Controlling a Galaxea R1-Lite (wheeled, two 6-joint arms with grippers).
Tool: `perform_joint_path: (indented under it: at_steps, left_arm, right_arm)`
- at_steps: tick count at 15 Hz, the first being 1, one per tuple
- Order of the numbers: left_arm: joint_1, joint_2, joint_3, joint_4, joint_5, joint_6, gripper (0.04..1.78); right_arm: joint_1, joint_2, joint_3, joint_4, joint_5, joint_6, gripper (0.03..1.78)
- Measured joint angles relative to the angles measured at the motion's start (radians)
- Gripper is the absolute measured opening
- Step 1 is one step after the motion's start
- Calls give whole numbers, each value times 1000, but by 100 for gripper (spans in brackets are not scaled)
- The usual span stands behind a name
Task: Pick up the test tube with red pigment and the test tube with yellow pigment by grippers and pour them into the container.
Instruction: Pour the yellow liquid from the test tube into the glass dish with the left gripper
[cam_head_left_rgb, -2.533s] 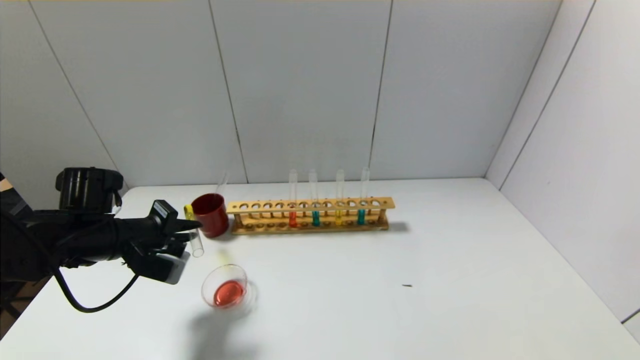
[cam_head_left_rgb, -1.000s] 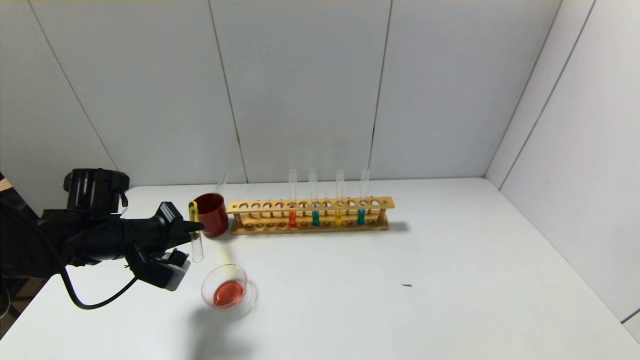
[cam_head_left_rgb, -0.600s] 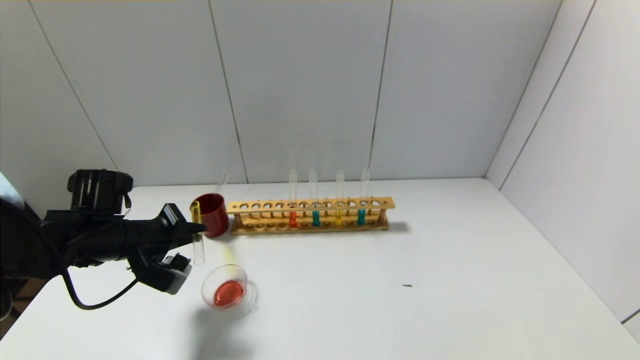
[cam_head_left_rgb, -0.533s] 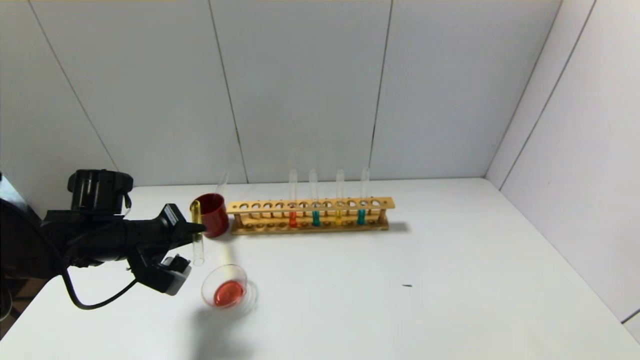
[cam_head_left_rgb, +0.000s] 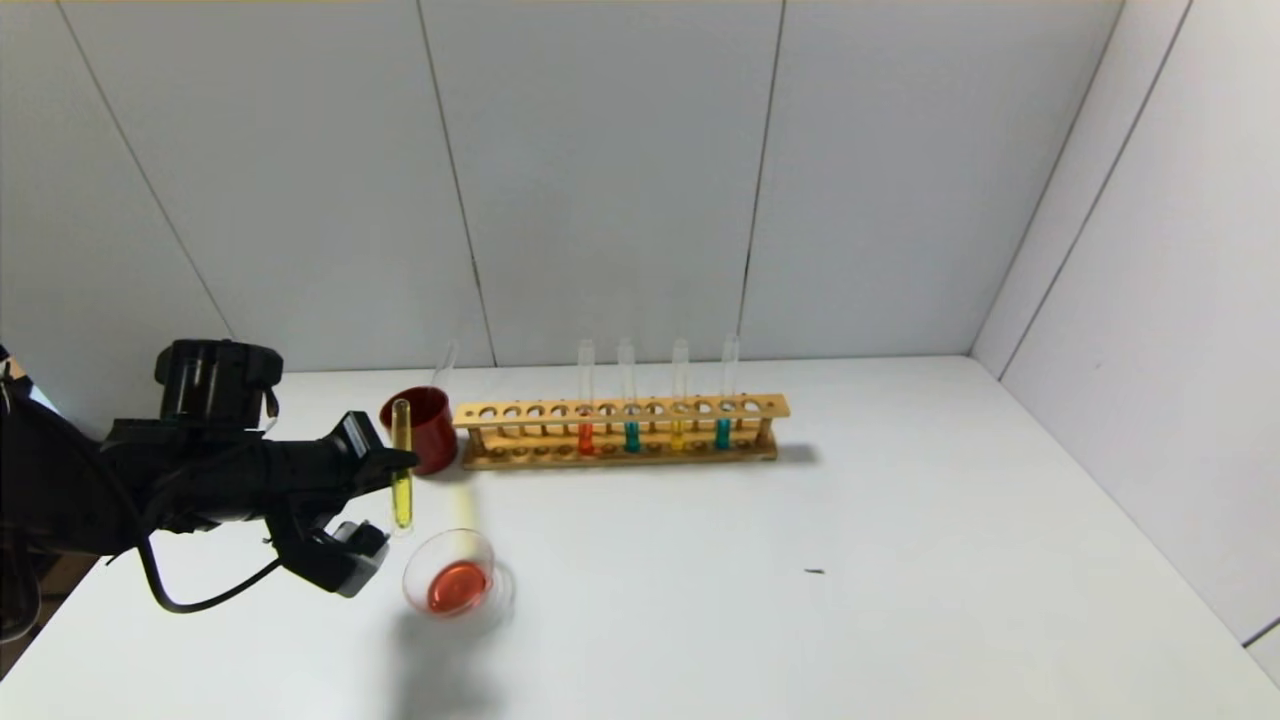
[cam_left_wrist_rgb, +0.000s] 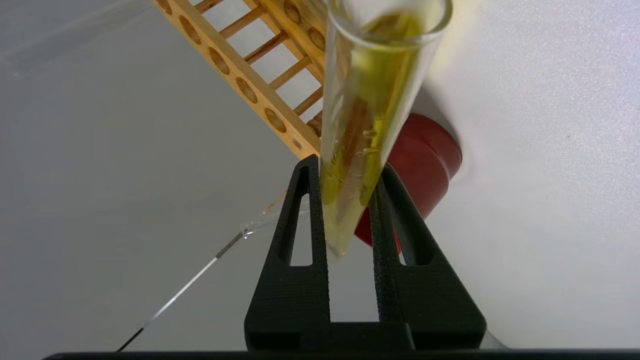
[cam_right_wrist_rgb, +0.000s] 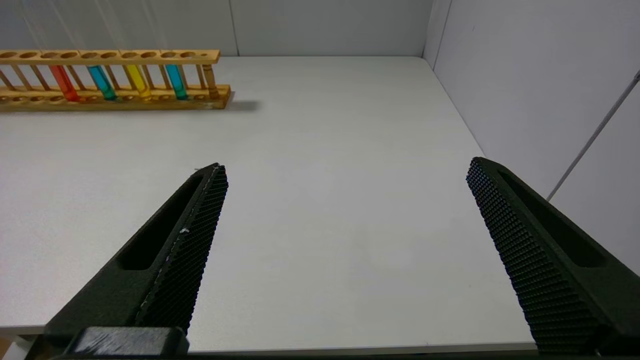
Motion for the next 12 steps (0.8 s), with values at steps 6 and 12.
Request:
perform_joint_path:
  at_steps: [6,12]
  left_arm:
    - [-10,1,-8,-1,10,40,30]
    - [-38,1,-18,-10,42,51,30]
  right_arm:
    - [0,0,0,0,0,-1,175]
    - [0,0,0,0,0,0,175]
